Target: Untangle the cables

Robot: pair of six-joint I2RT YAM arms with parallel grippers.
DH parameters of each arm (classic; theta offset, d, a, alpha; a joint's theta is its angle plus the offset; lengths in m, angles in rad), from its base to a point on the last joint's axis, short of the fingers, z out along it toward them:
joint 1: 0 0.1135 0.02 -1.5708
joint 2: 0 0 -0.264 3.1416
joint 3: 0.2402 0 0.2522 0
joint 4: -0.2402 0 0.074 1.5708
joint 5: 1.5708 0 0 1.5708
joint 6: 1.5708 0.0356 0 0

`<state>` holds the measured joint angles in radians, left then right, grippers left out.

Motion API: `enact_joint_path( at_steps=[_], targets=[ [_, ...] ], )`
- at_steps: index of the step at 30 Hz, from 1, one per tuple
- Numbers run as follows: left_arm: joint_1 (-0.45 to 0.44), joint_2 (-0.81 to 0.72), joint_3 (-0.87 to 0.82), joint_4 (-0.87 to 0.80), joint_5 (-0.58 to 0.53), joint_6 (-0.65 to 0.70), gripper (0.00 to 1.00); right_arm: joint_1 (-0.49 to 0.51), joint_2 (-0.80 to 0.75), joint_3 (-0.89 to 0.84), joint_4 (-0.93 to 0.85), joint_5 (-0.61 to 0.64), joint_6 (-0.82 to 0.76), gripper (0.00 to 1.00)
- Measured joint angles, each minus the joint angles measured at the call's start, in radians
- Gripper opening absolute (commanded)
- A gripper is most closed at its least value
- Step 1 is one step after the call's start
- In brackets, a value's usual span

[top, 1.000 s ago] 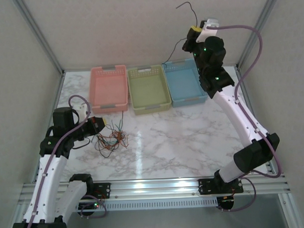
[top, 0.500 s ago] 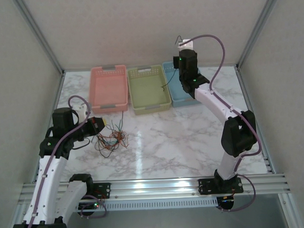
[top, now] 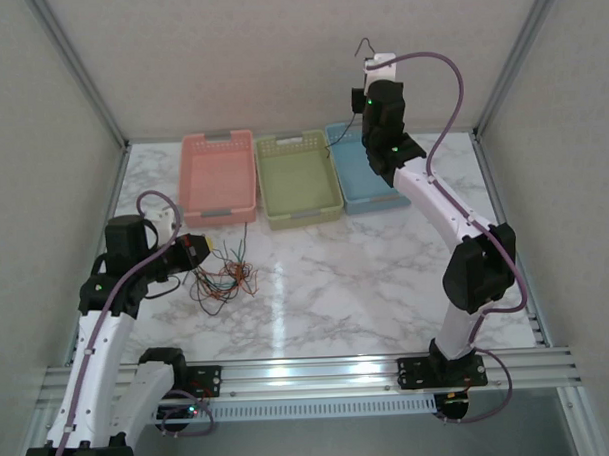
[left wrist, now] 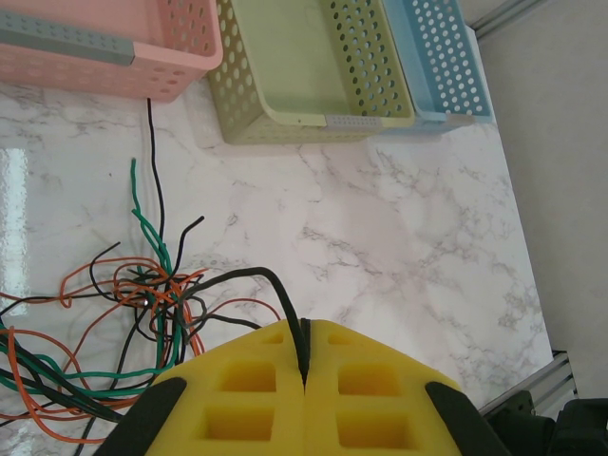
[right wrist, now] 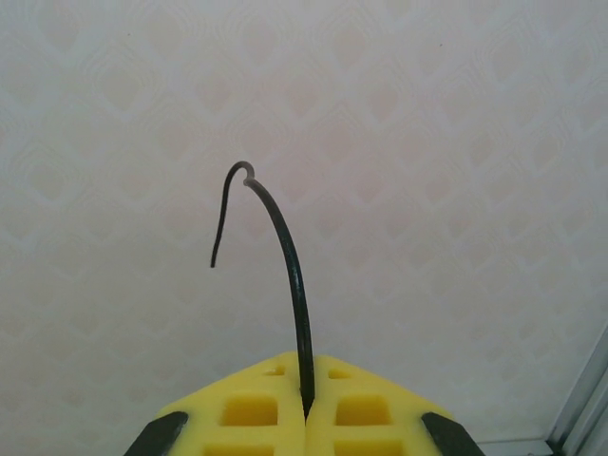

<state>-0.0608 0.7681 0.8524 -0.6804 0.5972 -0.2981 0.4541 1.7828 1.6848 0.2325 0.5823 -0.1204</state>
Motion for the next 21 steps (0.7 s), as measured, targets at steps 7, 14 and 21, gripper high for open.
enact_joint_path(
  at_steps=[7, 14, 21],
  targets=[
    [0.000, -0.001, 0.000, 0.000, 0.000, 0.000, 0.00, 0.012, 0.114, 0.002, 0.206, 0.091, -0.217, 0.00],
    [0.000, -0.001, 0.000, 0.000, 0.000, 0.000, 0.00, 0.033, 0.170, 0.003, 0.254, 0.132, -0.394, 0.00],
    [-0.001, -0.001, -0.002, 0.000, 0.000, 0.000, 0.00, 0.037, 0.186, 0.006, 0.347, 0.177, -0.503, 0.00]
  ],
)
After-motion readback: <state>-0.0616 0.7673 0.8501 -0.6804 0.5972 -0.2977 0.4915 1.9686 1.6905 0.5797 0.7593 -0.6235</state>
